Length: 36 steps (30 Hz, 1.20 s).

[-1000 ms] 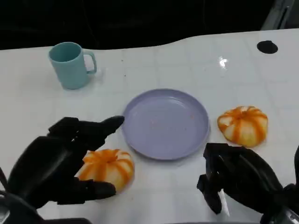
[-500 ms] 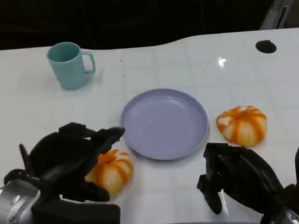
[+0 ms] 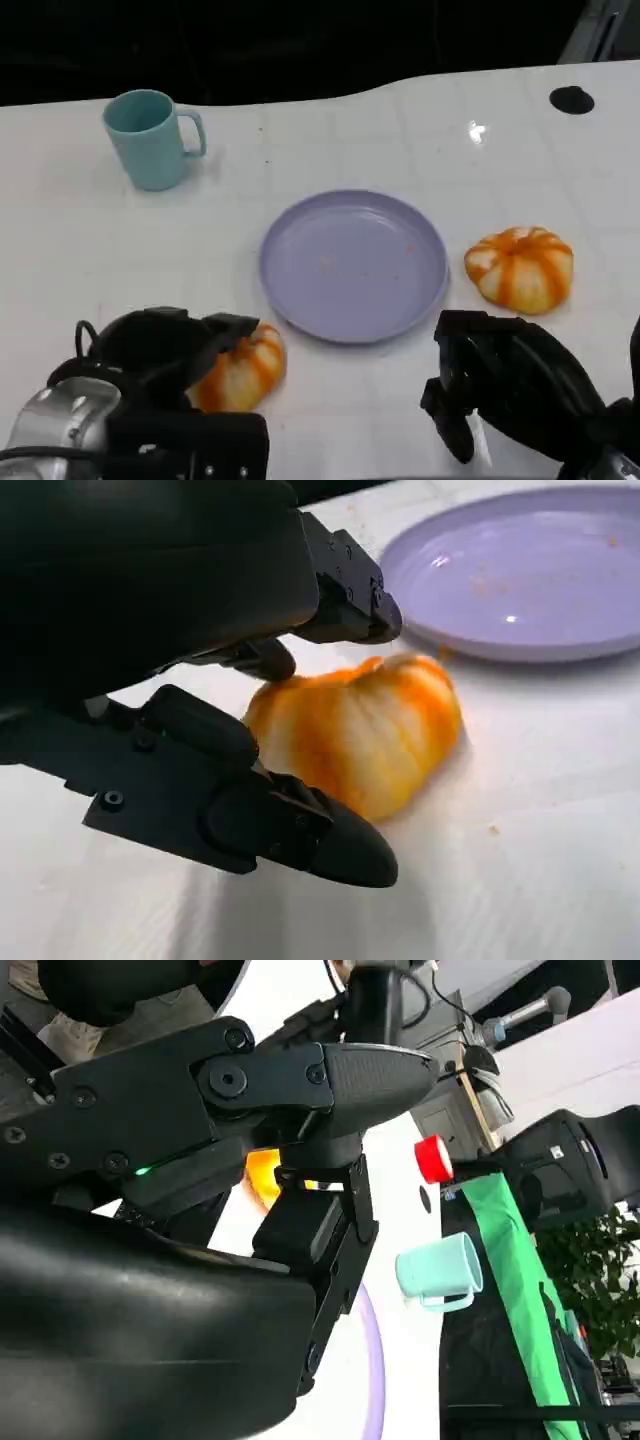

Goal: Grasp the bread from the table and place it into the plate.

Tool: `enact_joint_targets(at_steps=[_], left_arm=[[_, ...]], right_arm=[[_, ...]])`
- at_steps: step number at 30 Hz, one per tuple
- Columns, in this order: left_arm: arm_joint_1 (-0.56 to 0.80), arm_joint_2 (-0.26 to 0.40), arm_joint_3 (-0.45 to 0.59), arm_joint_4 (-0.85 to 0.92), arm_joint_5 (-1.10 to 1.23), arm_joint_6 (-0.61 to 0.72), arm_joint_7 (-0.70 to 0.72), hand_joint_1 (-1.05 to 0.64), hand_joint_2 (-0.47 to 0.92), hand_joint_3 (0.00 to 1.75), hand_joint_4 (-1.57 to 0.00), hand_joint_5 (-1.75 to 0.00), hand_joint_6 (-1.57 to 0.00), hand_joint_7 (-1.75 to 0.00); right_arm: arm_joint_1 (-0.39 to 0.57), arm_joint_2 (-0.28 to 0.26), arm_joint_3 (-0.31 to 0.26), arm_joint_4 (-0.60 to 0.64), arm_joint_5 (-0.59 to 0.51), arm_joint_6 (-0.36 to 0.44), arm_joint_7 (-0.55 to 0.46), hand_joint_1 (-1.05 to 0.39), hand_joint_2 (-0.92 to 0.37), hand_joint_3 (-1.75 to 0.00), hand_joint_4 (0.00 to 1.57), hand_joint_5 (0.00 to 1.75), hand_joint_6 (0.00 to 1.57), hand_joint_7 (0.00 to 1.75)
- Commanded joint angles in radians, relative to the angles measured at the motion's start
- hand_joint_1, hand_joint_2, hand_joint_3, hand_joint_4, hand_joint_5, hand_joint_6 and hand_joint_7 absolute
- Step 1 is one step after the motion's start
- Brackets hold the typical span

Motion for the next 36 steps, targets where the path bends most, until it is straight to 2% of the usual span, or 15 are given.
enact_joint_targets(at_steps=[1, 3, 4, 5, 6, 9, 10, 11, 12, 13, 15, 17, 30, 32, 36], left_arm=[[-0.02, -0.003, -0.009, 0.083, -0.049, -0.001, 0.049, -0.61, 0.92, 0.08, -0.41, -0.3, -0.38, -0.05], [-0.025, -0.006, -0.006, 0.121, -0.082, -0.02, 0.087, -0.49, 0.92, 0.09, -0.54, -0.4, -0.5, -0.08], [-0.027, -0.005, -0.006, 0.137, -0.095, -0.027, 0.103, -0.44, 0.92, 0.1, -0.55, -0.71, -0.62, -0.08], [-0.03, -0.003, -0.008, 0.147, -0.103, -0.031, 0.114, -0.41, 0.92, 0.11, -0.54, -0.93, -0.69, -0.08], [-0.032, 0.0, -0.011, 0.153, -0.109, -0.033, 0.122, -0.39, 0.92, 0.11, -0.54, -1.08, -0.74, -0.07], [-0.037, 0.007, -0.02, 0.161, -0.119, -0.035, 0.135, -0.38, 0.92, 0.12, -0.53, -1.18, -0.77, -0.07], [-0.041, 0.008, -0.016, 0.195, -0.123, -0.056, 0.177, -0.35, 0.92, 0.19, -0.59, -1.22, -0.86, -0.12], [-0.045, 0.009, -0.013, 0.223, -0.125, -0.073, 0.212, -0.28, 0.89, 0.41, -0.7, -1.31, -1.0, -0.29], [-0.049, 0.011, -0.012, 0.242, -0.118, -0.086, 0.254, -0.25, 0.85, 0.57, -0.76, -1.39, -1.03, -0.5], [-0.051, 0.014, -0.012, 0.254, -0.111, -0.097, 0.288, -0.26, 0.81, 0.7, -0.78, -1.59, -0.93, -1.01], [-0.05, 0.024, -0.014, 0.247, -0.095, -0.105, 0.331, -0.26, 0.79, 0.76, -0.81, -1.71, -0.76, -1.54], [-0.045, 0.034, -0.011, 0.22, -0.08, -0.1, 0.354, -0.25, 0.8, 0.76, -0.83, -1.74, -0.69, -1.69], [0.02, 0.061, 0.028, 0.055, 0.007, -0.015, 0.45, -0.23, 0.76, 0.68, -0.83, -1.75, -0.63, -1.75], [0.027, 0.051, 0.045, 0.049, -0.024, -0.038, 0.482, -0.23, 0.73, 0.72, -0.84, -1.75, -0.64, -1.75], [0.03, 0.028, 0.072, 0.052, -0.09, -0.102, 0.555, -0.22, 0.61, 0.91, -0.85, -1.75, -0.64, -1.75]], right_arm=[[0.005, -0.008, -0.007, -0.013, 0.009, 0.0, 0.002, -0.92, -0.92, -0.36, 1.28, 1.62, 1.1, 1.54], [0.004, -0.008, -0.008, -0.012, 0.011, 0.002, 0.002, -0.92, -0.92, -0.36, 1.28, 1.62, 1.1, 1.54], [0.005, -0.008, -0.008, -0.012, 0.011, 0.002, 0.002, -0.92, -0.92, -0.36, 1.28, 1.62, 1.1, 1.54], [0.005, -0.008, -0.008, -0.013, 0.011, 0.002, 0.002, -0.92, -0.92, -0.36, 1.28, 1.63, 1.1, 1.54], [0.005, -0.008, -0.008, -0.013, 0.011, 0.001, 0.002, -0.92, -0.92, -0.36, 1.28, 1.63, 1.1, 1.54], [0.005, -0.008, -0.008, -0.013, 0.011, 0.001, 0.002, -0.92, -0.92, -0.36, 1.27, 1.63, 1.1, 1.54], [0.005, -0.007, -0.007, -0.013, 0.01, 0.0, 0.002, -0.92, -0.92, -0.37, 1.27, 1.63, 1.1, 1.54], [0.005, -0.006, -0.006, -0.013, 0.009, -0.002, 0.001, -0.91, -0.92, -0.37, 1.27, 1.63, 1.1, 1.55], [0.006, -0.005, -0.005, -0.014, 0.008, -0.004, 0.001, -0.91, -0.92, -0.37, 1.27, 1.63, 1.1, 1.55], [0.006, -0.005, -0.005, -0.013, 0.008, -0.005, 0.002, -0.91, -0.92, -0.37, 1.27, 1.63, 1.1, 1.55], [0.007, -0.004, -0.006, -0.015, 0.01, -0.002, 0.0, -0.91, -0.92, -0.37, 1.27, 1.63, 1.09, 1.55], [0.007, -0.004, -0.006, -0.016, 0.011, -0.002, 0.001, -0.92, -0.92, -0.37, 1.27, 1.63, 1.09, 1.55], [0.027, -0.008, 0.003, -0.026, -0.006, -0.014, -0.006, -0.93, -0.92, -0.36, 1.28, 1.64, 1.1, 1.55], [0.028, -0.008, 0.003, -0.026, -0.007, -0.016, -0.006, -0.92, -0.92, -0.38, 1.28, 1.64, 1.1, 1.56], [0.031, -0.008, 0.002, -0.032, -0.001, -0.002, -0.013, -0.93, -0.92, -0.37, 1.27, 1.64, 1.09, 1.56]])
